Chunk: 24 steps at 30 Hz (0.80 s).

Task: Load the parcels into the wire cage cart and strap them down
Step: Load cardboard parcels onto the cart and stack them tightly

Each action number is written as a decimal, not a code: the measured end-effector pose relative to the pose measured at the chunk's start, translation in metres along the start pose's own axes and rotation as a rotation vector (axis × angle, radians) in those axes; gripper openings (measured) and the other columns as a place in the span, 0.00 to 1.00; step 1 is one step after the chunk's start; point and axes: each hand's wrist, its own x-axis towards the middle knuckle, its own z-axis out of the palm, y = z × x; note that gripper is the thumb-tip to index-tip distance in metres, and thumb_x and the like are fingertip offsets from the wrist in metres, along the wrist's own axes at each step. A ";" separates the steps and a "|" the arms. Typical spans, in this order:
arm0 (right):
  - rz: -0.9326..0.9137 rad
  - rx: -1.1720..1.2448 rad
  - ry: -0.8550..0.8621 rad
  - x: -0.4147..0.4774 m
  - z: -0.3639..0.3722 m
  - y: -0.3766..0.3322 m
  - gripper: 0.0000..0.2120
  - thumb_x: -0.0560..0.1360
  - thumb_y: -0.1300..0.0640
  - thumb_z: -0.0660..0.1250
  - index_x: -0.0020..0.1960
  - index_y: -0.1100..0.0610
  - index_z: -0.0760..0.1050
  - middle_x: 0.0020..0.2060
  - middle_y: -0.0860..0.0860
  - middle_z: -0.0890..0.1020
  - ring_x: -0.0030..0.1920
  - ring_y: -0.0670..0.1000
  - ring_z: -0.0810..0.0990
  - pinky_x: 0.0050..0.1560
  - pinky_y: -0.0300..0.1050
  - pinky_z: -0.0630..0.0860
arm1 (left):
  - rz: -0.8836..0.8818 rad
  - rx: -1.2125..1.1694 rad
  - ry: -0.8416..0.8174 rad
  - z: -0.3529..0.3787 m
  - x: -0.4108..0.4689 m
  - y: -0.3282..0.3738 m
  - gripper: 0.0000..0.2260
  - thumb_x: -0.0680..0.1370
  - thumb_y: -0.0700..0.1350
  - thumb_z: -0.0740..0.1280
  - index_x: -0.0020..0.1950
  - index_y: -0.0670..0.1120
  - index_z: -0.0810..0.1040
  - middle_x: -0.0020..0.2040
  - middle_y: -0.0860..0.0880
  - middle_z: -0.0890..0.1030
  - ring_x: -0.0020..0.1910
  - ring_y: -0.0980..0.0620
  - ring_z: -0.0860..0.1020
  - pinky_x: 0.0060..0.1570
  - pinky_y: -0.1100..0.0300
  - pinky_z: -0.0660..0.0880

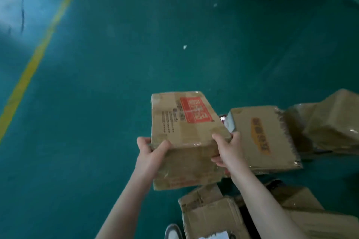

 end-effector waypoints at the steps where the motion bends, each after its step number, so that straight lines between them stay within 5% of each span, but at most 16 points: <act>1: -0.015 0.006 0.033 -0.016 -0.013 -0.016 0.24 0.77 0.49 0.62 0.69 0.54 0.58 0.57 0.52 0.75 0.44 0.57 0.82 0.29 0.39 0.74 | 0.033 0.013 -0.021 -0.002 -0.018 0.020 0.21 0.72 0.51 0.67 0.58 0.47 0.62 0.50 0.48 0.75 0.47 0.52 0.76 0.49 0.47 0.77; 4: -0.026 -0.028 0.105 -0.048 -0.040 -0.042 0.24 0.77 0.48 0.61 0.69 0.54 0.58 0.56 0.52 0.75 0.40 0.55 0.82 0.26 0.37 0.72 | 0.104 0.045 -0.076 0.002 -0.053 0.051 0.18 0.76 0.49 0.64 0.60 0.46 0.61 0.51 0.48 0.74 0.45 0.52 0.76 0.40 0.54 0.74; 9: -0.026 0.039 0.258 -0.113 -0.098 -0.069 0.27 0.77 0.46 0.59 0.71 0.52 0.56 0.62 0.53 0.74 0.46 0.56 0.82 0.25 0.37 0.72 | 0.203 0.143 -0.188 0.022 -0.118 0.095 0.19 0.76 0.49 0.64 0.61 0.46 0.59 0.52 0.48 0.73 0.46 0.52 0.76 0.46 0.50 0.77; 15: -0.039 0.128 0.412 -0.186 -0.168 -0.078 0.30 0.77 0.45 0.58 0.74 0.52 0.52 0.63 0.52 0.73 0.49 0.57 0.82 0.22 0.33 0.69 | 0.341 0.219 -0.325 0.056 -0.193 0.129 0.19 0.77 0.50 0.64 0.60 0.46 0.58 0.49 0.51 0.71 0.43 0.54 0.74 0.36 0.56 0.74; 18: -0.031 0.174 0.514 -0.227 -0.208 -0.068 0.31 0.77 0.45 0.58 0.75 0.51 0.51 0.64 0.51 0.72 0.43 0.56 0.83 0.29 0.38 0.73 | 0.381 0.258 -0.421 0.082 -0.235 0.133 0.19 0.76 0.49 0.65 0.60 0.46 0.58 0.49 0.50 0.70 0.45 0.53 0.74 0.39 0.54 0.75; 21: -0.021 0.191 0.632 -0.276 -0.252 -0.044 0.33 0.74 0.43 0.58 0.74 0.52 0.52 0.64 0.51 0.74 0.46 0.59 0.83 0.47 0.51 0.80 | 0.435 0.307 -0.509 0.111 -0.285 0.123 0.20 0.76 0.50 0.65 0.60 0.46 0.58 0.48 0.50 0.70 0.46 0.53 0.74 0.48 0.49 0.77; 24: -0.022 0.231 0.747 -0.319 -0.292 -0.007 0.31 0.74 0.42 0.59 0.72 0.53 0.55 0.61 0.54 0.75 0.48 0.59 0.82 0.53 0.58 0.78 | 0.470 0.344 -0.604 0.138 -0.338 0.100 0.19 0.77 0.50 0.64 0.60 0.46 0.57 0.47 0.50 0.70 0.44 0.54 0.73 0.39 0.56 0.74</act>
